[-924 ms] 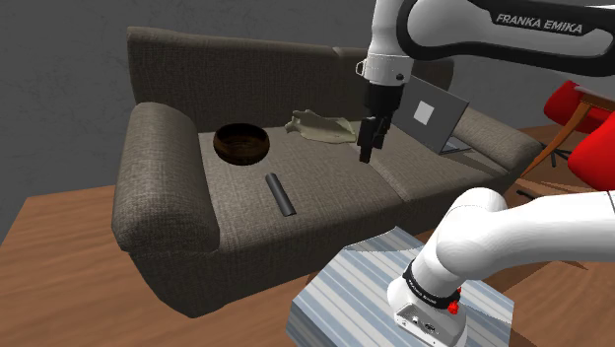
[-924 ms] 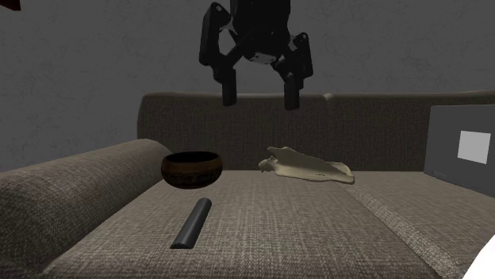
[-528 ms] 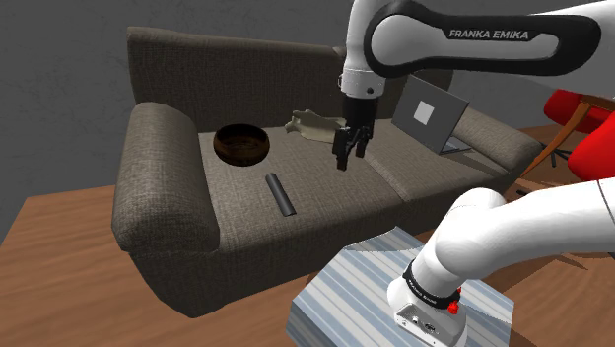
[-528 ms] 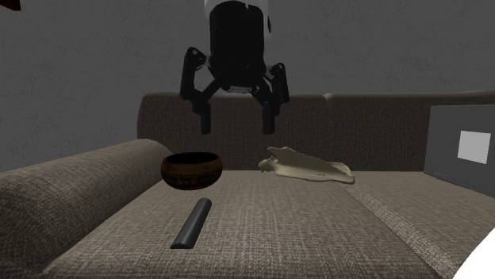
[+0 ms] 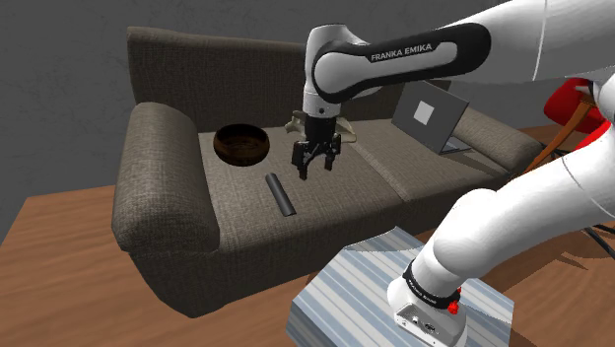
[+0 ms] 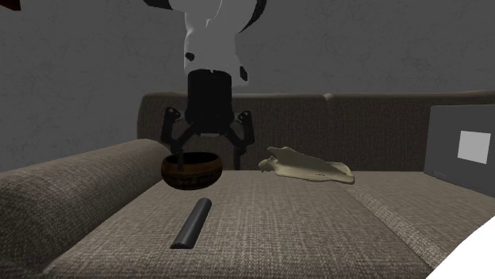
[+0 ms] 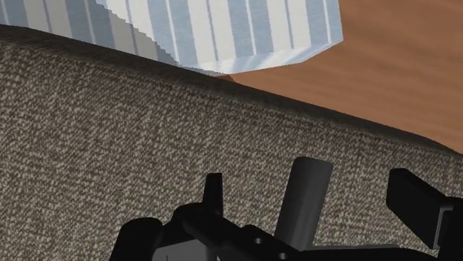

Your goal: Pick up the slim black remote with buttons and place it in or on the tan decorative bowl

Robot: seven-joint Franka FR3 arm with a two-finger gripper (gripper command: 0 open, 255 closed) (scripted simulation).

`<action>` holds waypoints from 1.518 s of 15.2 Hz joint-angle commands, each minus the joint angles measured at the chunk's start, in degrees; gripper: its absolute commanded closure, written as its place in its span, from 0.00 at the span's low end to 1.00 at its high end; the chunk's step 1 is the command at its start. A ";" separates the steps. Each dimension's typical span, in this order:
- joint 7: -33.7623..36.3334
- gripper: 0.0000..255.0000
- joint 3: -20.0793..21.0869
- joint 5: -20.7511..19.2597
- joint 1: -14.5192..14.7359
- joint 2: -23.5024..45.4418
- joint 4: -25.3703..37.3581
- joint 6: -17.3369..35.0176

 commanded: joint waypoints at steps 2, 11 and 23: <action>4.28 0.00 1.21 0.34 -0.86 6.52 1.74 4.76; 15.41 0.00 2.32 -0.97 -2.29 25.07 9.97 14.82; 15.54 0.00 2.70 -0.94 -1.81 27.67 6.61 20.81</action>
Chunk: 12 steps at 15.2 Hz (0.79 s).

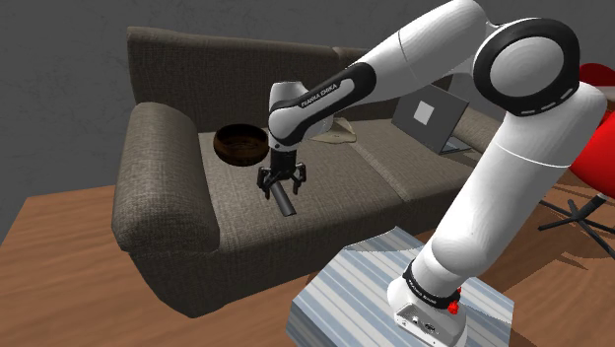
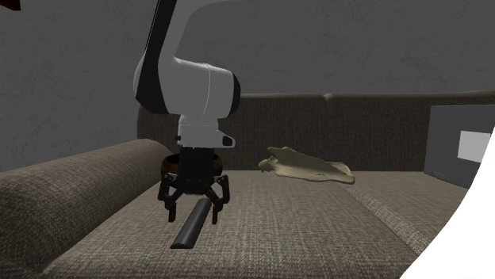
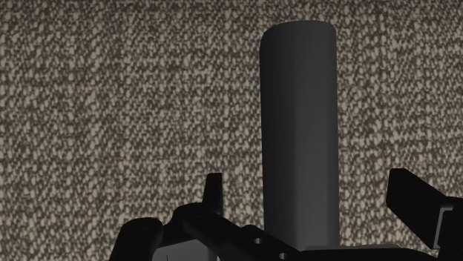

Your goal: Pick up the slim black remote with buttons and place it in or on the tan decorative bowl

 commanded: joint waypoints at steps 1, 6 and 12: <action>0.00 0.00 0.00 0.00 0.00 0.01 -0.03 0.04; 0.01 1.00 0.00 -0.01 0.01 0.04 0.02 0.02; 0.09 1.00 0.04 -0.03 0.05 0.24 -0.02 0.28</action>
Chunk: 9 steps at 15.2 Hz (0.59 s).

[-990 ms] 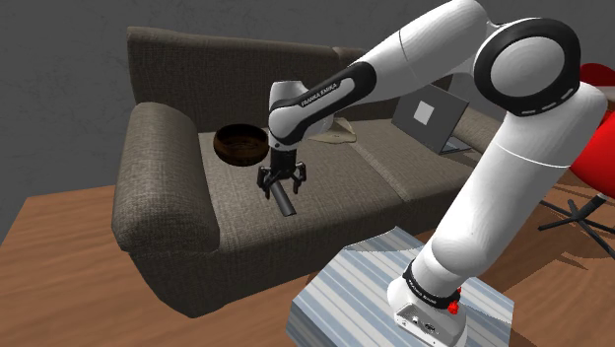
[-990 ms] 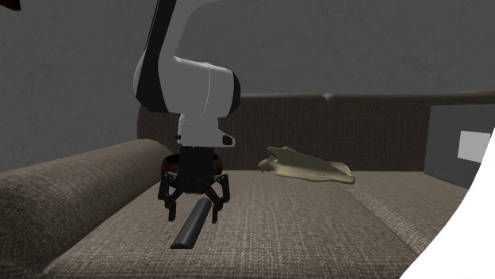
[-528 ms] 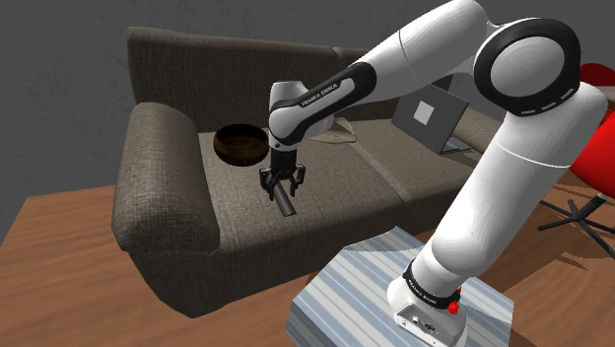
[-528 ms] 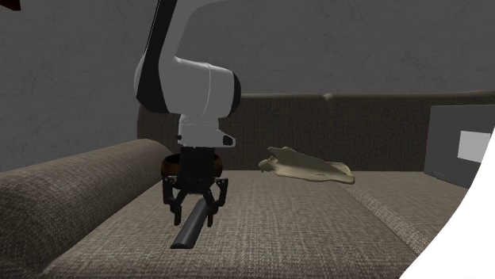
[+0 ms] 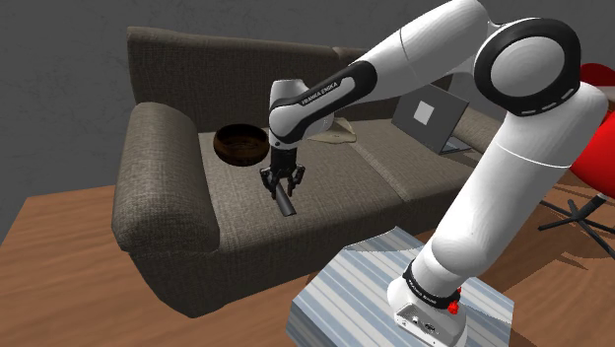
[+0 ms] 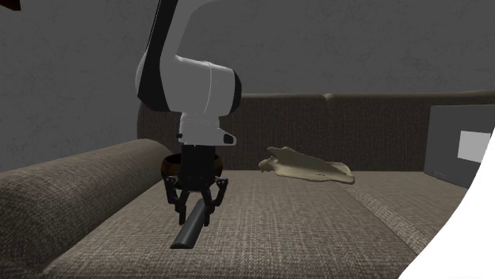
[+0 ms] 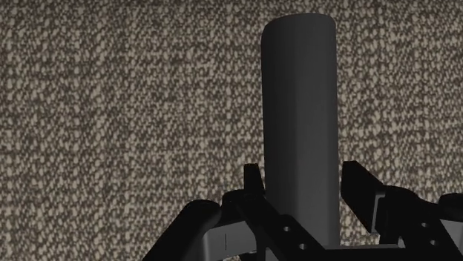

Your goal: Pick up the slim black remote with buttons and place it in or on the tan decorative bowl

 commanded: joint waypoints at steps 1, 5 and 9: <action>-0.15 1.00 0.21 0.25 0.19 0.25 -0.47 0.37; -0.07 1.00 0.16 0.49 0.11 -1.82 0.56 -2.70; 0.05 1.00 0.09 0.67 0.03 -3.70 1.79 -5.78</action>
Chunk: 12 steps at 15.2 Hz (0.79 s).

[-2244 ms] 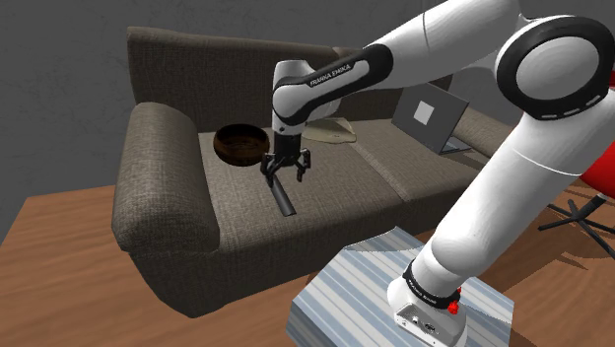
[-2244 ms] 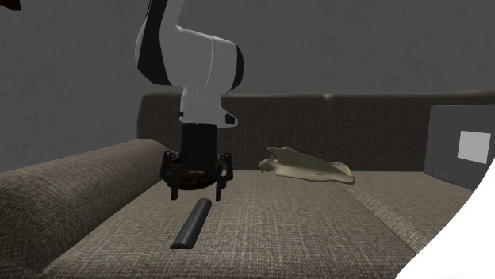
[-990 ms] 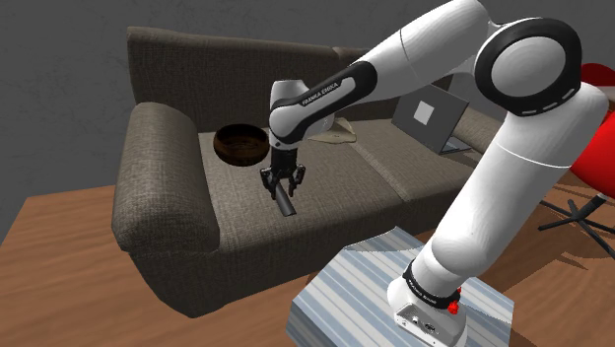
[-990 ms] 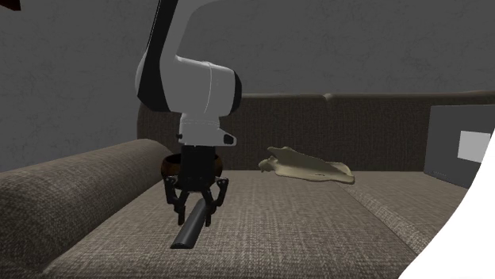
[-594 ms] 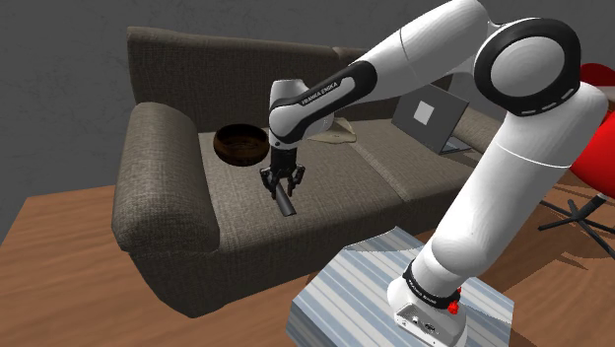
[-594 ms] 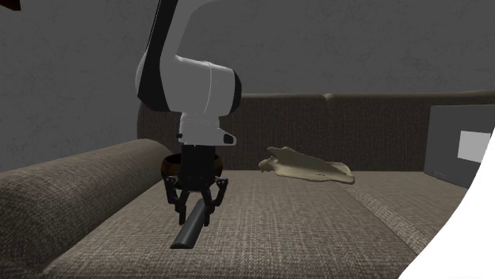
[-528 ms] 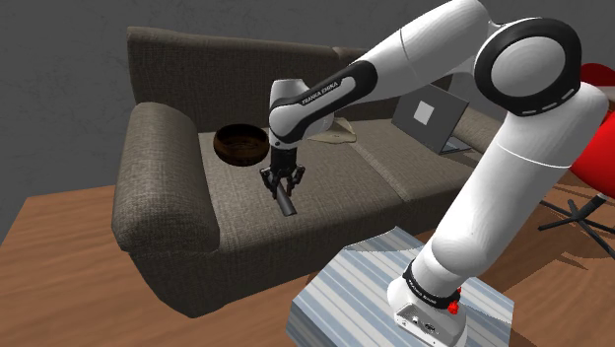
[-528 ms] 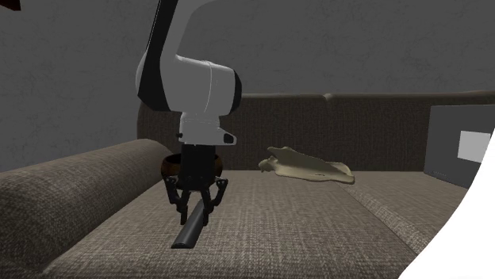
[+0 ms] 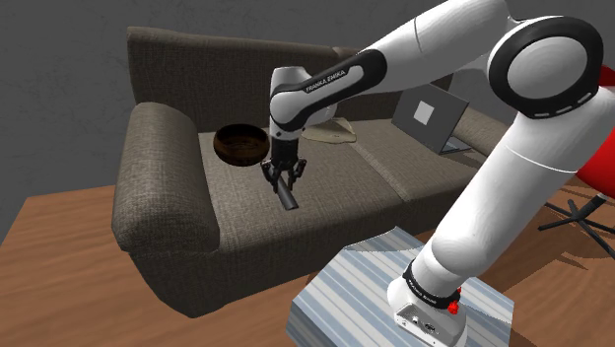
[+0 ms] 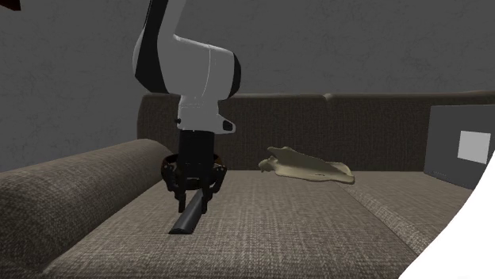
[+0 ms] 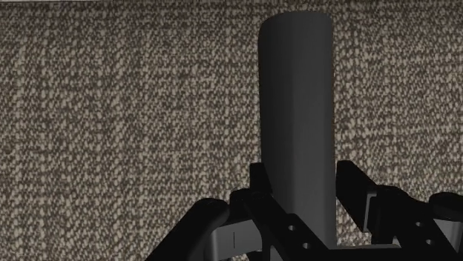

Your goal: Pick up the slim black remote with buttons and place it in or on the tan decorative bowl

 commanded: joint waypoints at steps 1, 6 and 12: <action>0.18 1.00 0.02 0.10 0.02 -0.89 0.77 -1.66; 0.38 1.00 -0.11 0.25 -0.08 -2.91 2.64 -5.50; 0.67 1.00 -0.29 0.35 -0.19 -4.91 5.27 -10.11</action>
